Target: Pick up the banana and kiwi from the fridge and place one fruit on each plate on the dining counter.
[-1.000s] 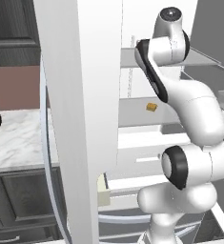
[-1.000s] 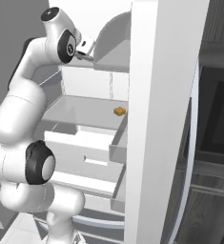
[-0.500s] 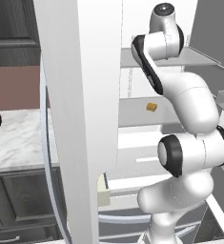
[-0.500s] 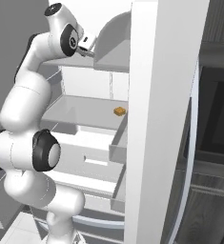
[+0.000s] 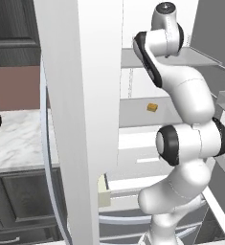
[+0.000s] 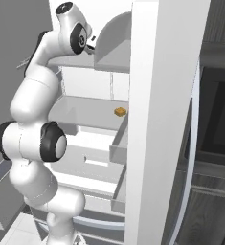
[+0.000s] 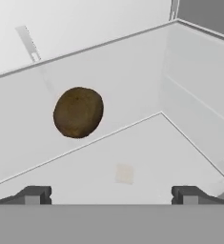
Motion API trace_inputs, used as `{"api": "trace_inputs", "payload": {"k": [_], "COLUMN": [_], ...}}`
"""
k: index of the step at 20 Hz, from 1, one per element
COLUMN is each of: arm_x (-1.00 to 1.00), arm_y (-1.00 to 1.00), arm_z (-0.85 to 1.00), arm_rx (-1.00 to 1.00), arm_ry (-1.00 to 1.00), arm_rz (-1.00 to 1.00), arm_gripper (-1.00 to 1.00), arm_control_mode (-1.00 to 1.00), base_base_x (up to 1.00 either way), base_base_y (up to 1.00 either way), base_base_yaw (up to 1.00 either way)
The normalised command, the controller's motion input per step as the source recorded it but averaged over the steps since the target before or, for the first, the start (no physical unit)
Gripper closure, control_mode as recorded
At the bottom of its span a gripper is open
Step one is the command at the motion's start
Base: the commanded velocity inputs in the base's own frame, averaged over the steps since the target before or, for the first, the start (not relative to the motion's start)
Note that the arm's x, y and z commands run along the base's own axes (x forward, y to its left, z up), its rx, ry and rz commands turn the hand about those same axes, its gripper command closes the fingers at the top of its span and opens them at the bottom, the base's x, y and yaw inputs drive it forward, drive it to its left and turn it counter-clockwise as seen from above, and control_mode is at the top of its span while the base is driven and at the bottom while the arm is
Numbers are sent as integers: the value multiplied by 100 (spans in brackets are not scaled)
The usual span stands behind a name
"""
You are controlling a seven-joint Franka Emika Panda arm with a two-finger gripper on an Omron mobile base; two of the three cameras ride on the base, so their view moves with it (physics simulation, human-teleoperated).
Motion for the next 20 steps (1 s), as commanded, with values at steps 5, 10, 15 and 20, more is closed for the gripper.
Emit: {"api": "trace_inputs", "payload": {"k": [5, 10, 15, 20], "arm_x": [31, 29, 21, 30], "arm_y": [0, 0, 0, -1], "arm_z": [-1, -7, -16, -12], "arm_rx": [3, 1, 0, 0], "arm_ry": [1, 1, 0, 0], "arm_rz": [-1, -1, -2, -2], "arm_gripper": [-100, -100, -100, -100], "arm_control_mode": [-100, -100, -100, -100], "base_base_x": [0, 0, 0, 0], "base_base_y": [0, 0, 0, 0], "base_base_yaw": [0, 0, 0, 0]}}
